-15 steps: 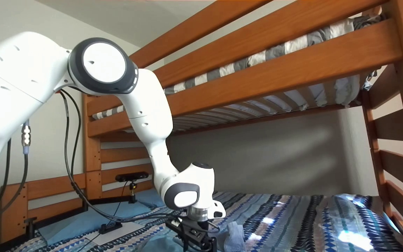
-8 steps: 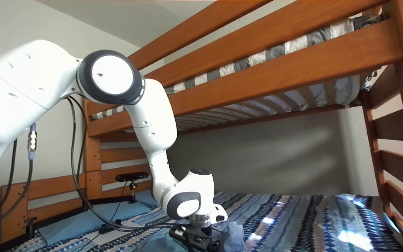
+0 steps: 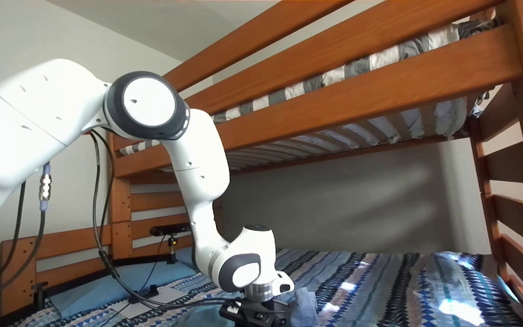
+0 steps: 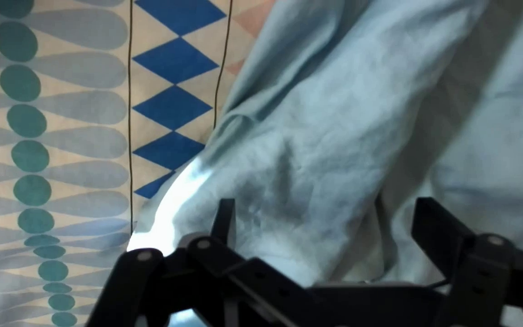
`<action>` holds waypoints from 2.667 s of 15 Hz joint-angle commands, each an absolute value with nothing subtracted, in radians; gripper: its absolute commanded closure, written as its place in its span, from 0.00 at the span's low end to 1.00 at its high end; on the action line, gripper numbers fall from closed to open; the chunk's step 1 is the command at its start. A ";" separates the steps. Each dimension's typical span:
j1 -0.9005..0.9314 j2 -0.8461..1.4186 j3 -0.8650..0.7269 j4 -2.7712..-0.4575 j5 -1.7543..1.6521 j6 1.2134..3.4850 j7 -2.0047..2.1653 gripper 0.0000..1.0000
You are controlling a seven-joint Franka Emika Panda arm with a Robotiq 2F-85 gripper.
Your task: Move the blue pillow case to the right and fold it in half then place the remote control on the pillow case.
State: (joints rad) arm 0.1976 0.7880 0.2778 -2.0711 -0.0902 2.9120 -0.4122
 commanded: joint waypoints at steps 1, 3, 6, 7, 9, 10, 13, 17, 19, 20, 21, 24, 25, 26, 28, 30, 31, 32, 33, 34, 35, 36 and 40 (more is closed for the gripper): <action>0.249 0.817 0.239 -2.038 -0.155 2.928 -0.355 0.00; 0.262 0.827 0.229 -2.028 -0.168 2.926 -0.350 0.23; 0.277 0.843 0.213 -2.014 -0.183 2.922 -0.347 0.38; 0.282 0.847 0.205 -2.009 -0.189 2.918 -0.346 0.47; 0.285 0.855 0.197 -1.999 -0.196 2.912 -0.345 0.59; 0.282 0.857 0.199 -1.996 -0.197 2.912 -0.347 0.67; 0.254 0.854 0.230 -1.989 -0.189 2.897 -0.363 0.88; 0.166 0.833 0.345 -1.984 -0.147 2.835 -0.399 1.00; 0.106 0.809 0.418 -1.979 -0.119 2.765 -0.417 0.99; 0.083 0.794 0.443 -1.974 -0.110 2.735 -0.423 0.99; 0.070 0.778 0.456 -1.966 -0.106 2.717 -0.424 0.99; 0.036 0.714 0.473 -1.934 -0.085 2.641 -0.424 0.99; 0.031 0.691 0.473 -1.918 -0.075 2.616 -0.424 0.99; 0.040 0.663 0.453 -1.899 -0.075 2.592 -0.412 0.99; 0.075 0.613 0.394 -1.859 -0.095 2.553 -0.379 0.99; 0.107 0.572 0.332 -1.818 -0.121 2.525 -0.354 0.99; 0.130 0.552 0.289 -1.800 -0.146 2.515 -0.333 0.99; 0.148 0.539 0.252 -1.783 -0.167 2.506 -0.316 0.99; 0.168 0.526 0.211 -1.771 -0.193 2.501 -0.294 0.99; 0.185 0.517 0.177 -1.761 -0.218 2.500 -0.272 0.99; 0.202 0.507 0.143 -1.753 -0.246 2.498 -0.245 0.99; 0.219 0.496 0.111 -1.750 -0.275 2.507 -0.211 0.99; 0.263 0.452 0.015 -1.762 -0.358 2.593 -0.033 0.99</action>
